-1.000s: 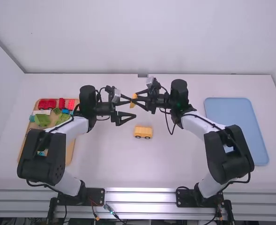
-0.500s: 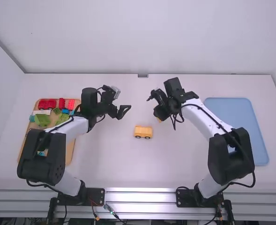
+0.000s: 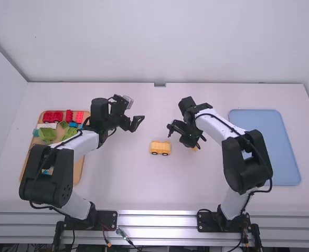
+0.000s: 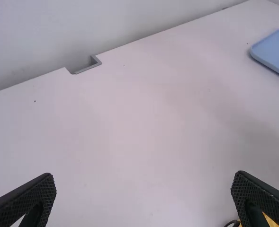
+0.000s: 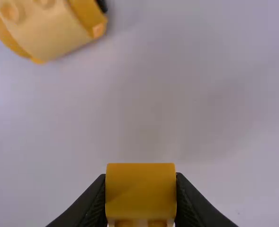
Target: Assemble lego blocks to make yellow taxi
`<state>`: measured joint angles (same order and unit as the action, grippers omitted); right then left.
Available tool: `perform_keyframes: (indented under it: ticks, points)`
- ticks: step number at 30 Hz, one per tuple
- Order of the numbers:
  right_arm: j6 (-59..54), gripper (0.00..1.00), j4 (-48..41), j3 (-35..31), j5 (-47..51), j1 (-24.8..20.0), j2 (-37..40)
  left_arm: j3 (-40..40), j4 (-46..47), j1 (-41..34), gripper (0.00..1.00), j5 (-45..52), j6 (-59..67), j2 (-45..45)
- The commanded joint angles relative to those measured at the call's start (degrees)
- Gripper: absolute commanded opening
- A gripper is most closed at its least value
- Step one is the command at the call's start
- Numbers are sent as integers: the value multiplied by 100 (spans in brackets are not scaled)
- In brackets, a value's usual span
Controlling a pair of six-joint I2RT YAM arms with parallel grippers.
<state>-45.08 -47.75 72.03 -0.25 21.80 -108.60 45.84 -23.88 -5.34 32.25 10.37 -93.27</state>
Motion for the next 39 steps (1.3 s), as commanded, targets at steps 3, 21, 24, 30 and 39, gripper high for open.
perform_keyframes:
  ticks: [3,21,24,30,39]
  points:
    - [-802,34,11,129,33,98,-411,-13,-20,22,99,-37,66,-4]
    - [-1279,99,671,-70,181,450,-592,-13,-42,22,99,-44,66,-4]
    - [-929,99,999,-50,212,433,-490,-15,-81,46,99,-17,61,-4]
    - [-960,99,872,-44,-612,190,162,-17,133,48,99,-11,55,-7]
    - [-2406,99,1738,-1180,-3991,-1193,719,-22,1093,9,99,1963,3139,-22]
